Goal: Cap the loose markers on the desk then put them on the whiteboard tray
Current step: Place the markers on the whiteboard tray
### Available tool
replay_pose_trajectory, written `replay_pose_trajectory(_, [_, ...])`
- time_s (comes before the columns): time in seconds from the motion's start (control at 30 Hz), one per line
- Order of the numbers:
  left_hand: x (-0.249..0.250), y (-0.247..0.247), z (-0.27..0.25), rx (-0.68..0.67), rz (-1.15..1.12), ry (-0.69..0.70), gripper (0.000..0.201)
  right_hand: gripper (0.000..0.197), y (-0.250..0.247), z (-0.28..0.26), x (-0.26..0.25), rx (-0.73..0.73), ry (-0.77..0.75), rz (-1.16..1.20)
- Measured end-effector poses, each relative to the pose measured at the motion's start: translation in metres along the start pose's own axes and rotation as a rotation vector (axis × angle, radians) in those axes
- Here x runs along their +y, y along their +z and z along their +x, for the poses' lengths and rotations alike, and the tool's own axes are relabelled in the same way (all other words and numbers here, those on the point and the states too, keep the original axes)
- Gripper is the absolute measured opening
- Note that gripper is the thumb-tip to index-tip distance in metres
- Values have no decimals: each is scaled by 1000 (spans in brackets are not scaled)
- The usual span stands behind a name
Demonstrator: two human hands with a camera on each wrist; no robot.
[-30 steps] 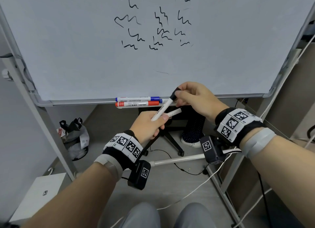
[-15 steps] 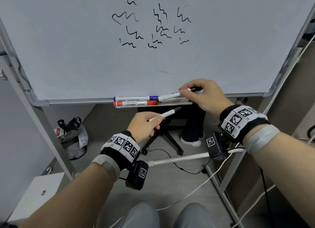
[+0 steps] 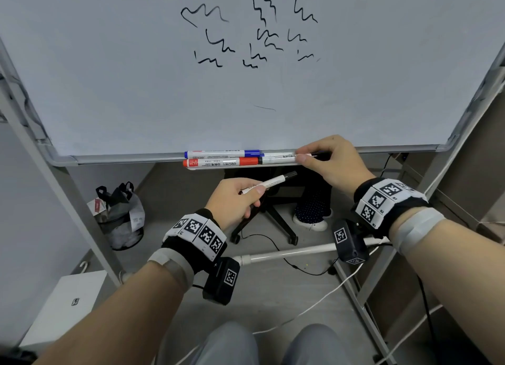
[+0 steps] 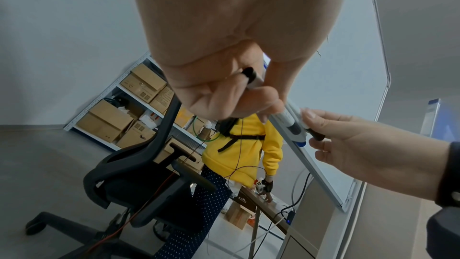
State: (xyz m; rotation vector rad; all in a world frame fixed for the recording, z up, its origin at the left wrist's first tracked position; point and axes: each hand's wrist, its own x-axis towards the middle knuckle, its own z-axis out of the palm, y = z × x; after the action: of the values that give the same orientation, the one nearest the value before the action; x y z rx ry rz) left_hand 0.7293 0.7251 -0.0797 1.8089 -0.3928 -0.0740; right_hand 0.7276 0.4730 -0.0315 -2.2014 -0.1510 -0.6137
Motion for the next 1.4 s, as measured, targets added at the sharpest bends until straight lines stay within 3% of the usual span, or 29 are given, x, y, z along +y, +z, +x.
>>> replay_pose_trajectory(0.2, [0, 2, 0, -3, -23, 6, 22, 26, -1, -5, 3, -8, 21, -15])
replay_pose_trajectory(0.37, [4, 5, -2, 18, -30, 23, 21, 11, -9, -7, -7, 68, -39, 53])
replay_pose_trajectory(0.47, [11, 8, -4, 13, -68, 23, 22, 7, -13, -11, -20, -70, -166, 50])
replay_pose_trajectory(0.57, [17, 11, -3, -1, -137, 4, 24, 22, -10, -14, -24, -193, -354, -165])
replay_pose_trajectory(0.63, [22, 11, -4, -4, -151, 6, 25, 30, -8, -13, -23, -185, -374, -223])
replay_pose_trajectory(0.87, [37, 9, -7, -52, -167, 53, 21, 26, -9, -13, -24, -131, -347, -218])
replay_pose_trajectory(1.03, [28, 6, -5, -86, -117, -14, 27, 18, -12, -9, -19, 80, -220, -206])
replay_pose_trajectory(1.2, [17, 5, -3, -162, -67, -90, 41, 18, -5, -4, -12, 78, -176, -311])
replay_pose_trajectory(1.4, [9, 0, 3, -154, -126, -88, 49, 20, 1, 5, 1, 88, -128, -286])
